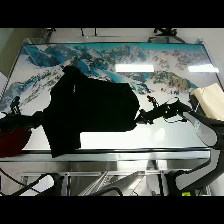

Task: Fold the shirts.

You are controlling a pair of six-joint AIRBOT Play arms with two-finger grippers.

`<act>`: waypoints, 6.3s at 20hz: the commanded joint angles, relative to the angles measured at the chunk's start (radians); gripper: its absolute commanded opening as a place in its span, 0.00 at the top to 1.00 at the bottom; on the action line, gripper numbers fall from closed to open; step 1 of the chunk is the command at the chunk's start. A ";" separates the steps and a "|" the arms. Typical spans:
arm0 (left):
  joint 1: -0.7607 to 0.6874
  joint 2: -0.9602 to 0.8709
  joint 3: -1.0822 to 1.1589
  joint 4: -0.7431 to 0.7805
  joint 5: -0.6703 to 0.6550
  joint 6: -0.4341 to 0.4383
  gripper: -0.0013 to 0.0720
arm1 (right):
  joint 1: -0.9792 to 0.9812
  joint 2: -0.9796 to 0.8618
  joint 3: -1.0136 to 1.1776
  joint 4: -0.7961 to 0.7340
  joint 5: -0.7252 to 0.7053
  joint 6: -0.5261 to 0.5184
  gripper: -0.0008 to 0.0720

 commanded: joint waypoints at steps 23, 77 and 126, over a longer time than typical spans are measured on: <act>0.034 0.105 1.186 -0.563 -0.151 0.165 0.96 | -0.770 0.551 1.050 0.565 -0.001 -0.226 0.96; -0.510 -0.758 1.028 0.480 0.150 0.088 0.96 | -0.065 -0.198 0.689 -0.525 -0.230 0.098 0.96; -0.071 -0.340 0.270 0.008 -0.444 0.077 0.96 | -0.232 0.126 0.272 -0.452 0.193 0.330 0.58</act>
